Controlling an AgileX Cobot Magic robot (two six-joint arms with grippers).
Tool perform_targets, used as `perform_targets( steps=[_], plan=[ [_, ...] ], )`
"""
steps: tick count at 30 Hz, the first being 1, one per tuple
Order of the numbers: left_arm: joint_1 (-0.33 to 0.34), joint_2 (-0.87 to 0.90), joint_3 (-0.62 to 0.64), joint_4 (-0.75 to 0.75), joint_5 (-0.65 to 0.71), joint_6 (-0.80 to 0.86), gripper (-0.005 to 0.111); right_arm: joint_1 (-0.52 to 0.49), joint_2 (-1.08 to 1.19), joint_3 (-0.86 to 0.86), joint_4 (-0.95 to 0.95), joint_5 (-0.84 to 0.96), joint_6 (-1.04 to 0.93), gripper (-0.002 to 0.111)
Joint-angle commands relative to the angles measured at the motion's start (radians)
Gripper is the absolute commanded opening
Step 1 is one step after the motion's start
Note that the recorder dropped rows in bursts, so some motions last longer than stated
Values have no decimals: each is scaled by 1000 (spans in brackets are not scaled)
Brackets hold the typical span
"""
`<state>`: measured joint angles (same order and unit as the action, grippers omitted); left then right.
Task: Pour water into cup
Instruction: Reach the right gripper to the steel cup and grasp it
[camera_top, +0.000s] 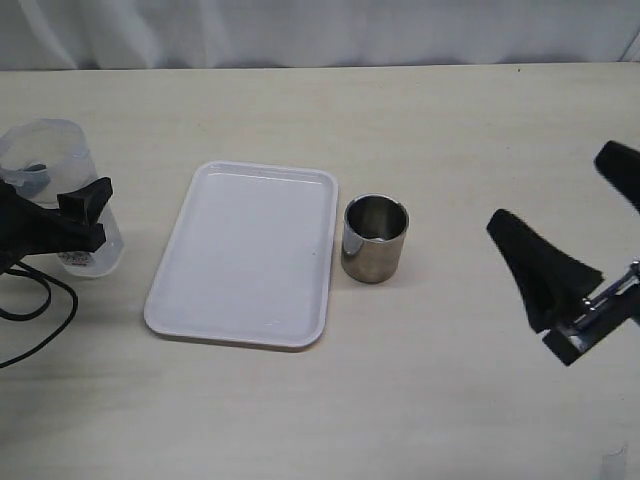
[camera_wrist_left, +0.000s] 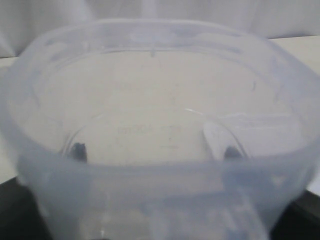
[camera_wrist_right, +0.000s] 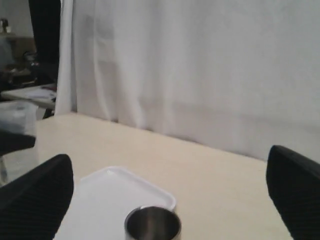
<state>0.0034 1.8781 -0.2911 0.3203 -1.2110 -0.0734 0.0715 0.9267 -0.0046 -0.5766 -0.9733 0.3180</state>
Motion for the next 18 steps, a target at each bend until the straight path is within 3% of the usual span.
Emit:
perform_targets(
  steps=[1, 12, 18],
  plan=[
    [0, 0, -3, 27, -3, -3, 0, 2, 228, -66, -129, -106, -22, 97],
    [0, 0, -3, 34, -7, -3, 0, 2, 627, -241, -300, -158, -27, 97],
    [0, 0, -3, 38, -10, -3, 0, 2, 764, -310, -302, -151, -94, 97]
  ],
)
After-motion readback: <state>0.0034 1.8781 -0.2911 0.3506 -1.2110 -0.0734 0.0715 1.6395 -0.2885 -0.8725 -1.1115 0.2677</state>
